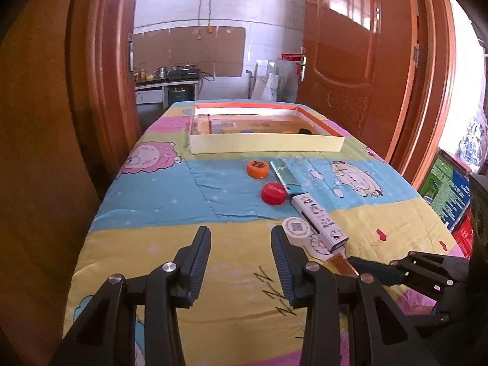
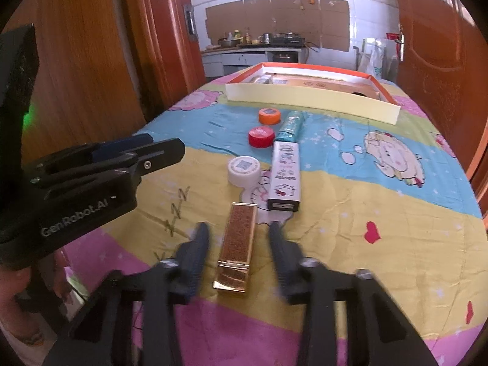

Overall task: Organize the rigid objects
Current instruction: 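Grasp the gold rectangular case with the right gripper, then grasp the white round tin with the left gripper while the right gripper lifts the gold case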

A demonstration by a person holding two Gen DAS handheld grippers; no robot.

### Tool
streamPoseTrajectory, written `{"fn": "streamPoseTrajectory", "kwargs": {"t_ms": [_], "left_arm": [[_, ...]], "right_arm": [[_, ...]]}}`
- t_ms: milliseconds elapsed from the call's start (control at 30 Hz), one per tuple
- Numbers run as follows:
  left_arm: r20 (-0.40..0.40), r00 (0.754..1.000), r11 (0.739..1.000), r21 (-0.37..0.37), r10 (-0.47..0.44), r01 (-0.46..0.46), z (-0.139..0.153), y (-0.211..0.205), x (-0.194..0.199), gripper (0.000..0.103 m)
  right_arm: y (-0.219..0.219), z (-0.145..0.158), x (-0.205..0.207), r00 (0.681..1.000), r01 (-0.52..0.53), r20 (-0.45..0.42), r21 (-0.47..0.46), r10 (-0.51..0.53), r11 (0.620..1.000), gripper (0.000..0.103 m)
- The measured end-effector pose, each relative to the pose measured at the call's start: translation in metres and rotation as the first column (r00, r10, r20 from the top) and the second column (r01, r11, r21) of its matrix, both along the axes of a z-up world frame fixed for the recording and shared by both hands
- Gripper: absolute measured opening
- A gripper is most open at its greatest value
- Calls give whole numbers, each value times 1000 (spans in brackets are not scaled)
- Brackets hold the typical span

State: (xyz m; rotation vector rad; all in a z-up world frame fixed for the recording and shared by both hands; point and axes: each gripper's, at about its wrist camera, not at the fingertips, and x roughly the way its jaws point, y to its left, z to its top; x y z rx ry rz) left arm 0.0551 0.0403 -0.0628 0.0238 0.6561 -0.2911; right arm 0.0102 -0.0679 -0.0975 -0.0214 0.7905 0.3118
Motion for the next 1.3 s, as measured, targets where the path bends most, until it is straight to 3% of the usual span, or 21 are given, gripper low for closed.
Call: {"fn": "streamPoseTrajectory", "kwargs": {"t_ms": [67, 333, 467, 700, 900, 933, 1033, 1300], "left_arm": [[-1, 1000, 1000, 8, -18, 18, -1, -5, 0, 41], [-54, 991, 989, 85, -119, 124, -10, -39, 10, 42], [-113, 982, 980, 107, -154, 166, -20, -54, 20, 49], [-164, 978, 976, 150, -131, 156, -27, -69, 37, 50], [-186, 976, 981, 130, -116, 142, -27, -68, 46, 50], [-182, 976, 982, 129, -116, 141, -27, -67, 47, 49], [-161, 981, 982, 134, -109, 131, -26, -66, 44, 31], [-149, 983, 989, 84, -110, 123, -21, -57, 42, 30]], "right_arm": [[-3, -1, 0, 1000, 8, -2, -1, -8, 1000, 18], [-21, 0, -3, 999, 39, 1, 13, -39, 999, 18], [-32, -1, -4, 998, 62, 4, 15, -62, 998, 18], [-42, -3, -5, 998, 64, 6, 39, -64, 997, 18], [-46, -3, -6, 998, 62, 8, 54, -63, 997, 18], [-47, -3, -6, 998, 63, 8, 55, -63, 997, 18], [-48, -3, -7, 998, 61, 8, 59, -62, 996, 18], [-47, -1, -7, 998, 62, 12, 56, -63, 996, 18]]}}
